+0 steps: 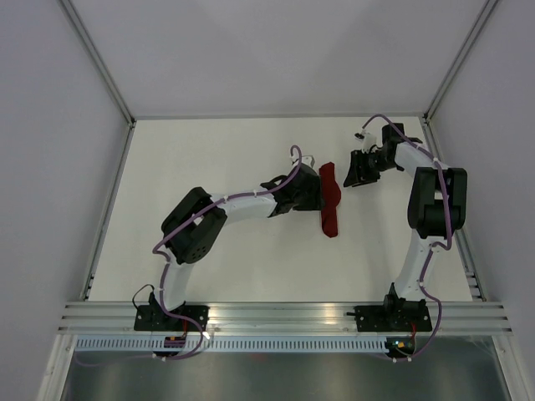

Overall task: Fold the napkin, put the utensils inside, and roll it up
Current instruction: Roll the napkin with the utensil

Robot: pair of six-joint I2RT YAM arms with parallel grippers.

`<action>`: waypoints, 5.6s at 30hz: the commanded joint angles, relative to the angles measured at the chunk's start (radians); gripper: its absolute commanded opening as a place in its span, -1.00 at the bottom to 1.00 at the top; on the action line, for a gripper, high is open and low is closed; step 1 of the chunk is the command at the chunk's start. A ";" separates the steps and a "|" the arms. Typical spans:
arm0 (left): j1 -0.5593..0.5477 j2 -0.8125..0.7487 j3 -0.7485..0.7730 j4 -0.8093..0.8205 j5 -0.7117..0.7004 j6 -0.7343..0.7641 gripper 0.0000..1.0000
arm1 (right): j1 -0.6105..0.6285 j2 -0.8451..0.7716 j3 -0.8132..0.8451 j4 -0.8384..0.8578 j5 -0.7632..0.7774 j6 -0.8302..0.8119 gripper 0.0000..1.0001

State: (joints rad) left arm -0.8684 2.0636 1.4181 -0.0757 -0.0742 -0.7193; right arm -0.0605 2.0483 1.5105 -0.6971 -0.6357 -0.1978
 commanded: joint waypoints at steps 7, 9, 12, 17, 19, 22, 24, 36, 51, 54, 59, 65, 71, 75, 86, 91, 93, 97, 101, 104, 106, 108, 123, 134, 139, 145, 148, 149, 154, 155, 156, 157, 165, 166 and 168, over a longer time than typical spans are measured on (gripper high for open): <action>0.034 0.021 0.064 -0.022 -0.018 0.014 0.15 | 0.034 -0.016 -0.059 0.024 0.119 0.023 -0.20; 0.037 0.024 0.073 -0.032 -0.018 0.014 0.15 | 0.039 0.001 -0.049 0.030 0.131 0.029 -0.21; 0.039 0.024 0.073 -0.032 -0.016 0.014 0.15 | 0.051 0.018 -0.042 0.018 0.142 0.028 -0.22; 0.040 0.023 0.073 -0.032 -0.010 0.018 0.15 | 0.053 0.012 -0.061 0.042 0.180 0.040 -0.24; 0.040 0.020 0.073 -0.032 -0.004 0.018 0.15 | 0.054 -0.002 -0.065 0.065 0.197 0.035 -0.24; 0.040 0.010 0.068 -0.032 0.001 0.023 0.15 | 0.054 -0.014 -0.053 0.080 0.202 0.020 -0.01; 0.040 0.004 0.061 -0.030 0.004 0.026 0.15 | 0.054 -0.013 -0.023 0.085 0.211 0.015 0.02; 0.028 -0.002 0.031 -0.027 0.014 0.023 0.13 | 0.054 0.223 0.246 -0.007 0.133 -0.040 0.02; -0.119 -0.074 -0.008 -0.053 -0.144 0.083 0.13 | 0.128 0.121 0.044 0.019 0.111 -0.095 -0.02; -0.142 -0.068 -0.002 -0.061 -0.139 0.104 0.12 | 0.131 0.105 0.013 0.018 0.102 -0.084 -0.04; -0.178 -0.014 0.062 -0.127 -0.174 0.139 0.13 | 0.131 0.082 -0.055 0.021 0.083 -0.075 -0.06; -0.193 0.007 0.102 -0.176 -0.225 0.169 0.13 | 0.131 0.065 -0.084 0.018 0.096 -0.087 -0.07; -0.201 0.030 0.160 -0.219 -0.210 0.199 0.13 | 0.131 0.050 -0.107 0.015 0.084 -0.083 -0.08; -0.225 0.044 0.234 -0.283 -0.246 0.225 0.14 | 0.131 0.032 -0.119 0.007 0.079 -0.098 -0.09; -0.244 0.115 0.364 -0.435 -0.332 0.253 0.15 | 0.131 -0.017 -0.122 -0.001 0.070 -0.092 -0.11; -0.242 0.158 0.413 -0.444 -0.317 0.261 0.16 | 0.126 -0.025 -0.072 -0.013 0.065 -0.074 -0.11; -0.241 0.177 0.432 -0.447 -0.319 0.256 0.17 | 0.125 -0.023 -0.050 -0.025 0.065 -0.065 -0.12; -0.225 0.199 0.450 -0.473 -0.361 0.231 0.18 | 0.114 -0.027 -0.023 -0.028 0.061 -0.057 -0.12; -0.212 0.220 0.478 -0.478 -0.366 0.238 0.19 | 0.096 -0.037 -0.022 -0.019 0.062 -0.049 -0.13; -0.207 0.247 0.511 -0.495 -0.374 0.247 0.20 | 0.080 -0.043 -0.024 -0.002 0.070 -0.042 -0.15; -0.207 0.271 0.538 -0.513 -0.383 0.258 0.19 | 0.067 -0.048 -0.021 0.002 0.074 -0.037 -0.17; -0.202 0.280 0.553 -0.532 -0.391 0.264 0.16 | 0.068 -0.051 -0.021 0.008 0.074 -0.037 -0.19; -0.147 0.176 0.386 -0.452 -0.152 0.380 -0.23 | 0.010 -0.086 -0.039 -0.002 0.060 -0.074 -0.25; -0.054 0.018 0.104 -0.352 0.385 0.673 -0.25 | -0.007 -0.137 -0.081 -0.013 0.021 -0.181 -0.25; 0.003 -0.036 -0.005 -0.364 0.723 0.865 -0.25 | -0.007 -0.183 -0.121 -0.047 -0.028 -0.299 -0.17; 0.104 -0.036 -0.035 -0.470 0.941 0.963 -0.24 | -0.004 -0.263 -0.187 -0.097 -0.061 -0.494 -0.10; 0.138 -0.023 -0.005 -0.521 0.981 0.992 -0.22 | 0.007 -0.327 -0.243 -0.119 -0.076 -0.629 0.04; 0.146 -0.020 0.002 -0.544 0.984 0.995 -0.21 | 0.011 -0.345 -0.260 -0.133 -0.076 -0.662 0.07; 0.180 0.013 0.065 -0.656 0.979 1.052 -0.17 | 0.054 -0.479 -0.390 -0.113 -0.059 -0.814 0.28; 0.186 0.019 0.070 -0.682 0.976 1.060 -0.15 | 0.091 -0.496 -0.407 -0.099 -0.058 -0.850 0.31; 0.190 0.021 0.074 -0.691 0.964 1.064 -0.15 | 0.102 -0.522 -0.438 -0.094 -0.056 -0.867 0.32; 0.193 0.026 0.077 -0.697 0.959 1.066 -0.15 | 0.117 -0.534 -0.452 -0.090 -0.050 -0.882 0.32; 0.213 0.043 0.091 -0.679 0.912 1.019 -0.17 | 0.243 -0.576 -0.523 -0.024 0.014 -0.925 0.33; 0.213 0.040 0.094 -0.673 0.931 1.014 -0.17 | 0.248 -0.571 -0.518 -0.037 0.010 -0.928 0.33; 0.213 0.009 0.081 -0.645 0.952 0.994 -0.18 | 0.249 -0.562 -0.510 -0.054 0.002 -0.943 0.31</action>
State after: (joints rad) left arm -0.6575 2.1014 1.4677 -0.7498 0.8406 0.2745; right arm 0.1837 1.4902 0.9894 -0.7704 -0.6128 -1.0786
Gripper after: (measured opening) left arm 0.414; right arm 0.662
